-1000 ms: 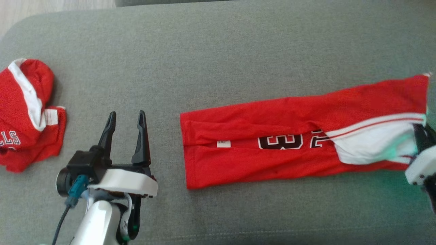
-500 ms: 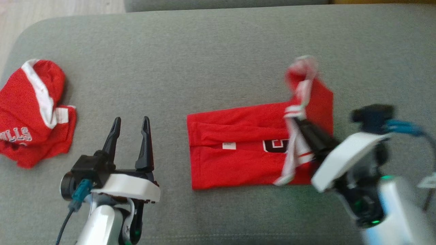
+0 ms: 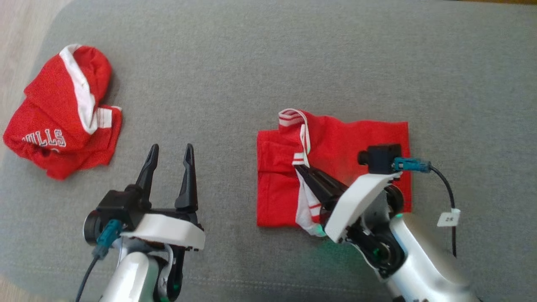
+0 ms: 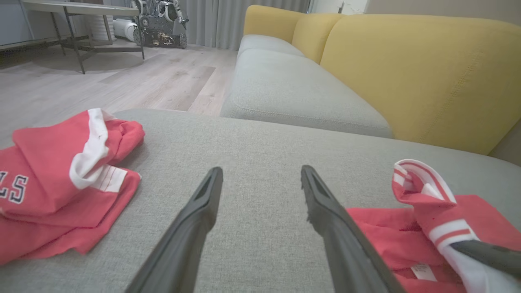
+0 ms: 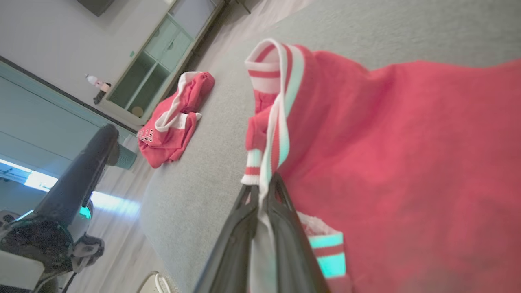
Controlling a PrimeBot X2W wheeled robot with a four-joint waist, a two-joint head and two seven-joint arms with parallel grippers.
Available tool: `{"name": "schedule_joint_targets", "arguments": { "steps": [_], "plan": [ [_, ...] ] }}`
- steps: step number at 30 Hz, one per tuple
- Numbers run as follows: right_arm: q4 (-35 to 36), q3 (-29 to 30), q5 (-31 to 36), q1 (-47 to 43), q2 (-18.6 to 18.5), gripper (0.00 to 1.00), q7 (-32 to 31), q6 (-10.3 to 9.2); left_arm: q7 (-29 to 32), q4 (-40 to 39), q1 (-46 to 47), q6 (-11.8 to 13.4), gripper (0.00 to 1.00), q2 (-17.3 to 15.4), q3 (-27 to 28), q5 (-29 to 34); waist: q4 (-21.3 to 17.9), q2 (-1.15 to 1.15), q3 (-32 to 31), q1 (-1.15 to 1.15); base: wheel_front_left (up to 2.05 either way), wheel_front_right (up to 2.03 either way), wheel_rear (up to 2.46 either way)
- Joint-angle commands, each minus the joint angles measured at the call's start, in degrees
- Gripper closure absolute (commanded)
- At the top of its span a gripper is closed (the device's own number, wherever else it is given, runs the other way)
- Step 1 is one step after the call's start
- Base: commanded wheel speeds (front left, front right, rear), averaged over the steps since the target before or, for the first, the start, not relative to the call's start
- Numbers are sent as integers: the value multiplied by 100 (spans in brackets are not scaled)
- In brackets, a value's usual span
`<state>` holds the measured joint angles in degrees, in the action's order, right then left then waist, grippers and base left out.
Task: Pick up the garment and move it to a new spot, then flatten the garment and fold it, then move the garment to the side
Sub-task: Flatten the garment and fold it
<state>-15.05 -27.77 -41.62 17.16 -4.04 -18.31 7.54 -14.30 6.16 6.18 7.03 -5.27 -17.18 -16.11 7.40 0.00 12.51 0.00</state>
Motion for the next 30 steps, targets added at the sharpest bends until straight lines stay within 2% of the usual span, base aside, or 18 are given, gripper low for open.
{"name": "schedule_joint_targets", "arguments": {
  "steps": [1, 9, 10, 11, 15, 20, 25, 30],
  "plan": [
    [99, -193, -155, 262, 112, 100, 184, -5, -70, -150, 248, -20, 0, -13, 180, 81, 65, 0, 72, 0, 0, 0, 0],
    [-640, -900, -619, 828, 115, 100, 867, -5, -70, -130, 323, -40, 0, 32, 178, 113, 102, 0, 189, 0, 0, 0, 0],
    [-715, -960, -619, 897, 115, 65, 975, -5, -70, -125, 332, -44, 0, 38, 175, 118, 98, 0, 200, 0, 0, 0, 0],
    [-781, -1022, -606, 962, 115, 0, 1083, -5, -70, -119, 342, -47, 0, 45, 171, 122, 93, 0, 206, 0, 0, 0, 0],
    [-873, -1200, -438, 1204, 108, 0, 1581, -5, -70, -104, 364, -52, 0, 64, 195, 132, 26, 0, 206, 0, 0, 0, 0],
    [-722, -1143, -201, 1341, -81, 0, 2191, -5, -70, -93, 333, -42, 0, 67, 246, 152, -100, 0, 147, 0, 0, 0, 0],
    [-525, -541, 402, 1268, -530, 0, 2871, -5, -70, -81, 262, -30, 0, 36, 337, 165, -303, 0, 13, 0, 0, 0, 0],
    [-194, 415, 1038, 814, -894, 0, 3002, -5, -70, -91, 162, 4, 0, -22, 427, 169, -515, 0, -126, 0, 0, 0, 0]
  ]
}}
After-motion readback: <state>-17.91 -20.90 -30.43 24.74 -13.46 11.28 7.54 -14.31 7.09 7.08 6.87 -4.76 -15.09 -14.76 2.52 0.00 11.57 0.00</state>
